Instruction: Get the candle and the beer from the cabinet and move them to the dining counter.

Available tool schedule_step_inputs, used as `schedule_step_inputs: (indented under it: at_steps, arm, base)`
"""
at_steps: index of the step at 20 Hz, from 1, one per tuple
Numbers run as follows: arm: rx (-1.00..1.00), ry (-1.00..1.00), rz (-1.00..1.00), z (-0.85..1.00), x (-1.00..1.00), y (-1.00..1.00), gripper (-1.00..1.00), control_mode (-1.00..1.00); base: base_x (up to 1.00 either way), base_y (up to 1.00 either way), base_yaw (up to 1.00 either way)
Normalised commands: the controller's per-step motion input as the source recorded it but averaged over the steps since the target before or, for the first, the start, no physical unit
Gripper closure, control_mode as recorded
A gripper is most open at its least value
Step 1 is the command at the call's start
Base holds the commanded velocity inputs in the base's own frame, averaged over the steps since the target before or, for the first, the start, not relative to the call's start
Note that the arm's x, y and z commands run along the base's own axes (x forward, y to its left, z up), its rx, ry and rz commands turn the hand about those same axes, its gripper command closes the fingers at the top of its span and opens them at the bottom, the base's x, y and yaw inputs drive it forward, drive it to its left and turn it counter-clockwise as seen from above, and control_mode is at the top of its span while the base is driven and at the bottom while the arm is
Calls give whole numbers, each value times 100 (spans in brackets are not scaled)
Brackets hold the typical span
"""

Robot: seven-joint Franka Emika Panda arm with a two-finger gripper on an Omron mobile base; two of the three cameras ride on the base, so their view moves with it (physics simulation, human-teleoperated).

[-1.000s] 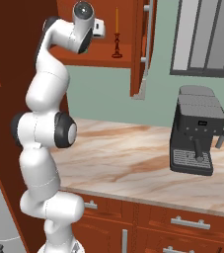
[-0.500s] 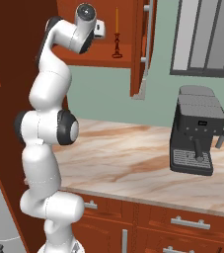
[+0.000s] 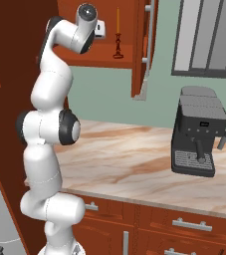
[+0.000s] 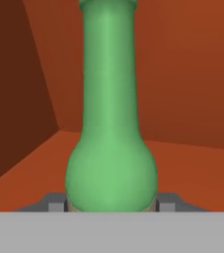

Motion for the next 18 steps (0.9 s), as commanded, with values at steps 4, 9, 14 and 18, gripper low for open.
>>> schedule_step_inputs:
  at_steps: [4,9,14,18]
  arm:
    - [0,-5,0,0,-21,0,100,-100]
    - [0,-19,0,6,-65,0,100,-100]
    - [0,-21,0,11,-88,-13,100,-100]
    - [-1,-18,0,4,-98,-13,100,-100]
  base:
    - [0,0,0]
    - [0,0,0]
    - [0,0,0]
    - [0,0,0]
